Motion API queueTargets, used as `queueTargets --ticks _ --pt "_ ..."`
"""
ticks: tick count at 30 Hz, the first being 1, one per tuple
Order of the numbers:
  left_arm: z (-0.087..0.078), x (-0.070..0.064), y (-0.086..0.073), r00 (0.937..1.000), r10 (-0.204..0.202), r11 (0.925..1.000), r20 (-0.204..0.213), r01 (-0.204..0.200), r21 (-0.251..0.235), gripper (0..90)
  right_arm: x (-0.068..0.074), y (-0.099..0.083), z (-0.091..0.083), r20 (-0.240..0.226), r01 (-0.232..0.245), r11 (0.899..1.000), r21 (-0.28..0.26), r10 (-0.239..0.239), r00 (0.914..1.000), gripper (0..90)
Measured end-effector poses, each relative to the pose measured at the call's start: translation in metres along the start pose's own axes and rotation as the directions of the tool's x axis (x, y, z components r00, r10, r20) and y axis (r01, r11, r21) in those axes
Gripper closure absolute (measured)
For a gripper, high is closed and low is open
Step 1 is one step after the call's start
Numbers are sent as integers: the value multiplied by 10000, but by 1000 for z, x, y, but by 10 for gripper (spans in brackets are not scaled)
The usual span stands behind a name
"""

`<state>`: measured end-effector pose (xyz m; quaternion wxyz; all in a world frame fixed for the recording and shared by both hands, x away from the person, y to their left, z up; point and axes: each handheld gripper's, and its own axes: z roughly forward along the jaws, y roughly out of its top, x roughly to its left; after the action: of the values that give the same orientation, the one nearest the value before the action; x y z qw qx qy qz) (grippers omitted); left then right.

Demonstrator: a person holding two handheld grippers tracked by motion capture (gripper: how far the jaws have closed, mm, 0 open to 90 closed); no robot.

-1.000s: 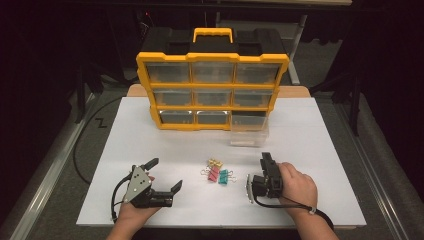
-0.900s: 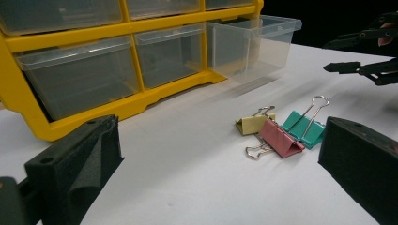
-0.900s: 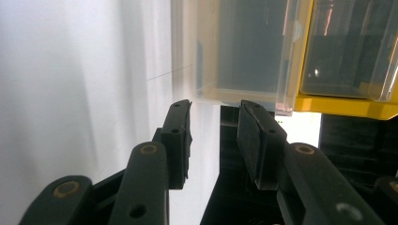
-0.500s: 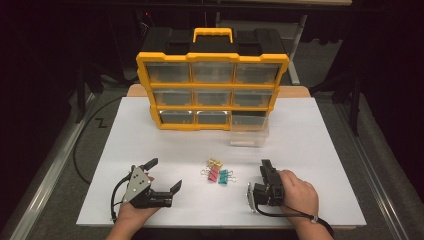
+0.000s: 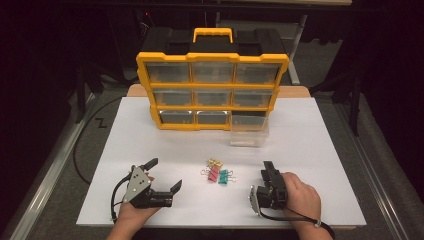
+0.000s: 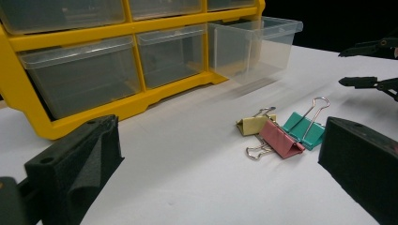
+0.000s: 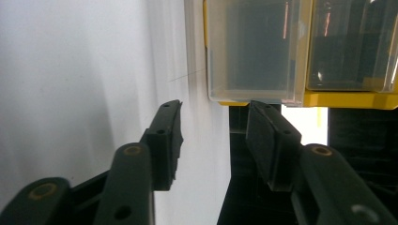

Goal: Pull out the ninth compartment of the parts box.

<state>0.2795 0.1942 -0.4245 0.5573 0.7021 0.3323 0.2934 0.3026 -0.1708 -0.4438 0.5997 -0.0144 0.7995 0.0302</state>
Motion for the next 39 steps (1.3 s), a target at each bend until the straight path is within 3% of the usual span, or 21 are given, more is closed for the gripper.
queueTargets --ticks 6,11,19,24,25,30,35,38,39 --pt "-1 0 0 10000 -51 10000 -26 51 -2 2 0 0 -1 -46 107 9999 -123 -107 9999 444" --pt "0 1 -1 10000 -89 10000 -42 89 3 3 -3 -3 -2 71 -233 9997 -108 234 9997 298" --pt "1 1 -1 9999 -92 9999 -48 92 59 3 -1 -2 0 140 -196 9993 -320 201 9997 157" --pt "1 1 -2 9999 -115 9999 -67 115 69 3 -1 -3 1 71 -343 9994 -109 343 9994 65" --pt "1 1 -2 9999 -115 9999 -72 115 84 2 -2 -4 1 194 -286 9992 -287 291 9994 8" --pt "2 1 -3 9999 -98 9999 -79 99 134 3 -3 -4 0 517 -398 9983 -415 419 9978 4" --pt "2 2 -3 9998 -148 9997 -152 151 167 3 -4 -7 1 388 -942 9950 -328 954 9947 4" --pt "2 2 -3 9996 -202 9995 -172 206 220 3 -5 -11 4 19 -1969 9799 -313 1970 9804 5" --pt "2 2 -3 9996 -202 9995 -172 206 220 2 -5 -11 4 19 -1969 9799 -313 1970 9804 5"
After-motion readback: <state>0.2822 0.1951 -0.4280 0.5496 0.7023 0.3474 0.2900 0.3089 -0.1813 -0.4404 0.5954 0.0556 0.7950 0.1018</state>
